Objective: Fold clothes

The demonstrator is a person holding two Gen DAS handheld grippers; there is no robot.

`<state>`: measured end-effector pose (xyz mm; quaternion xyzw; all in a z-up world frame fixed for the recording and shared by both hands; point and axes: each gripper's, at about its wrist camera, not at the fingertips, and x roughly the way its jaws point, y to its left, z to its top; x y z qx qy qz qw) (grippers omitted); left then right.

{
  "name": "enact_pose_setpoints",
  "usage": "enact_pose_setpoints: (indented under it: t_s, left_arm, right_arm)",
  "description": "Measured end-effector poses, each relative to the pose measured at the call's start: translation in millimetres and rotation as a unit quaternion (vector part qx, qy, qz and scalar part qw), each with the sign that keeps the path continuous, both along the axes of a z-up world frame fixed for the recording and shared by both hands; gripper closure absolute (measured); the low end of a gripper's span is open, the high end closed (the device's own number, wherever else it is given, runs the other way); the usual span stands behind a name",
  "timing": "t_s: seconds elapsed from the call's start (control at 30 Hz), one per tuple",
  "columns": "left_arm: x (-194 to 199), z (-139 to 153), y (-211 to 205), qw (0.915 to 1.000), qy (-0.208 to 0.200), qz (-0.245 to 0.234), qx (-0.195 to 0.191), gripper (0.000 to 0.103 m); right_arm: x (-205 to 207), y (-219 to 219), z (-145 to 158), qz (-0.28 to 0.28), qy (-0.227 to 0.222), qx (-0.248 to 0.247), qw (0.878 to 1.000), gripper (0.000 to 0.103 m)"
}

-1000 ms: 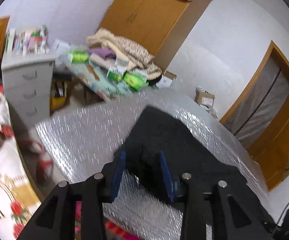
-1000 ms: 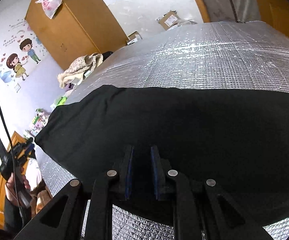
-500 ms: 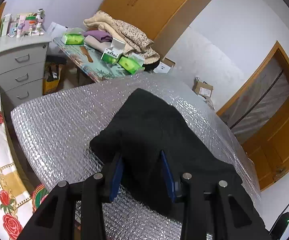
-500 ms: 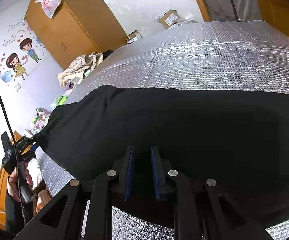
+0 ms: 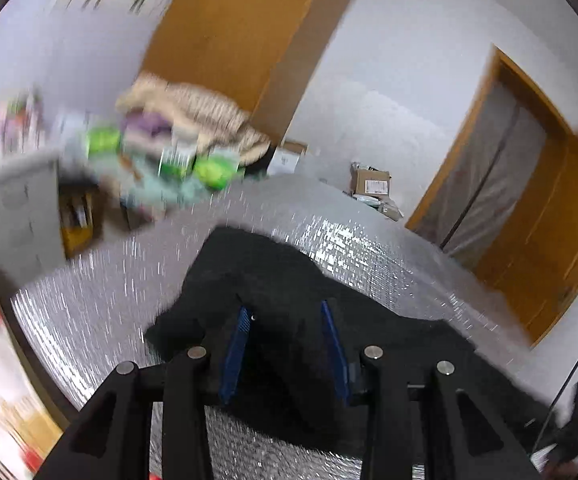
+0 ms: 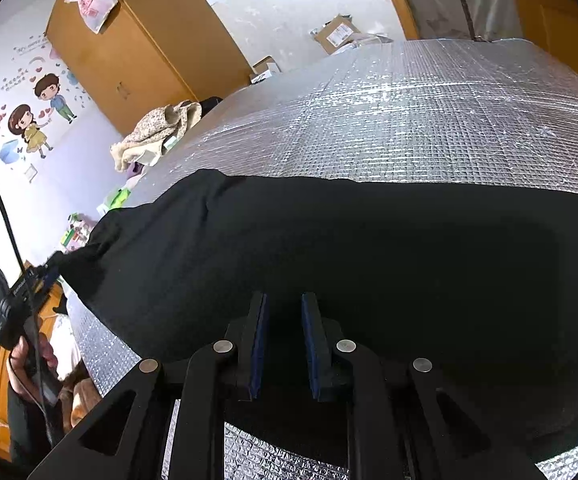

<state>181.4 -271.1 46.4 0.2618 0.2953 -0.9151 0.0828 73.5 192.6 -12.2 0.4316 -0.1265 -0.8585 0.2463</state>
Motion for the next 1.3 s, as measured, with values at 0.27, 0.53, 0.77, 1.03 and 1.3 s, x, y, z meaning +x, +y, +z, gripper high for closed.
enact_pose_setpoints:
  t_s: [0.27,0.53,0.77,1.03,1.3]
  left_arm:
    - [5.2,-36.1,-35.5,0.9865,0.001,0.012,0.163,0.065]
    - [-6.3,-43.7,-66.7,0.9697,0.023,0.038,0.240,0.064]
    - [5.6,17.6,-32.9,0.9953,0.087,0.035,0.023,0.080]
    - [4.3,-9.6,-34.8,0.9993,0.000,0.031,-0.021,0.080]
    - [21.8,-15.2,-54.7,0.9903,0.037,0.055,0.122,0.065]
  right_arm:
    - [-1.4,-3.7,0.9,0.001,0.001,0.005,1.000,0.085]
    - [0.4,-3.5,1.1,-0.001,0.000,0.005,1.000,0.085]
    - [0.5,-1.5,-0.4,-0.002,-0.004,0.002,1.000,0.086]
    - [-0.5,-2.7,-1.6,-0.002,-0.004,0.003,1.000,0.086]
    - [-0.6,-1.1,-1.8,-0.002,-0.004,0.003,1.000,0.086]
